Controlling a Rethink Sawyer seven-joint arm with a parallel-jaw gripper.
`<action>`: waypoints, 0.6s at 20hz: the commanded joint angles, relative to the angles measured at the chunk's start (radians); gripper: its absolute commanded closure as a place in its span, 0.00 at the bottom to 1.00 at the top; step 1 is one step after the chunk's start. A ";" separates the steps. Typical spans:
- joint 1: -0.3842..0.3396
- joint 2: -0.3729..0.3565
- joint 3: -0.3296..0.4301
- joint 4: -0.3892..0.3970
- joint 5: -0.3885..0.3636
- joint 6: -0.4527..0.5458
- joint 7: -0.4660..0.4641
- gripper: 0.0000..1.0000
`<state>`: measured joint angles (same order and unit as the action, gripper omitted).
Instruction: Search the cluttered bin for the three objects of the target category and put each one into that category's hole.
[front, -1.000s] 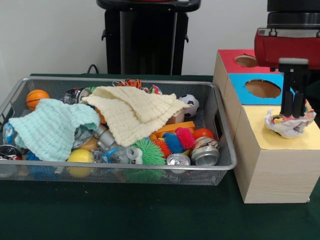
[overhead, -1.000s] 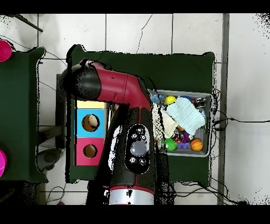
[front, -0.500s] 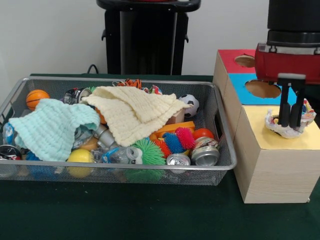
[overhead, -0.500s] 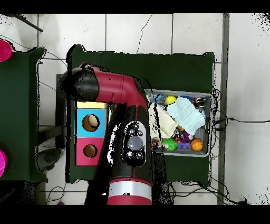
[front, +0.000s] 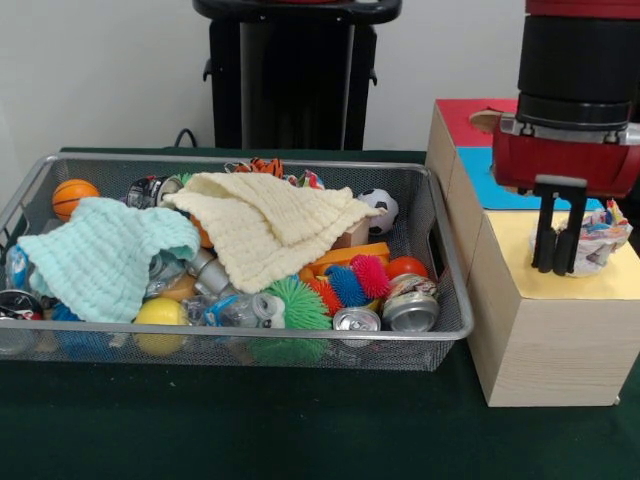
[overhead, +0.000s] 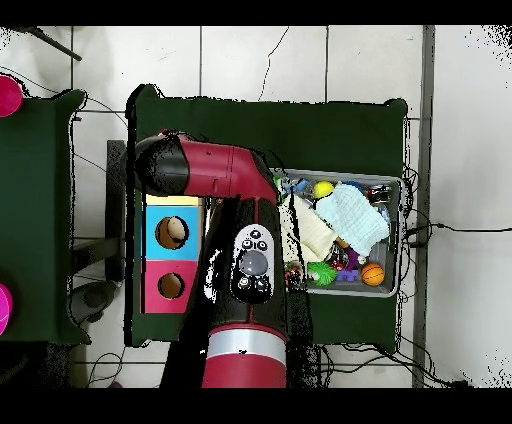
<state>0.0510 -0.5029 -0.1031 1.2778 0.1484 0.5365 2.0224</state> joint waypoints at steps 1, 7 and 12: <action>-0.020 0.051 0.068 0.029 -0.068 0.146 -0.025 1.00; -0.008 0.042 0.080 -0.023 -0.060 0.235 -0.001 1.00; 0.018 0.055 0.086 -0.082 -0.051 0.302 0.031 1.00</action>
<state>0.0548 -0.4835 -0.0993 1.2481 0.1159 0.6722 2.0224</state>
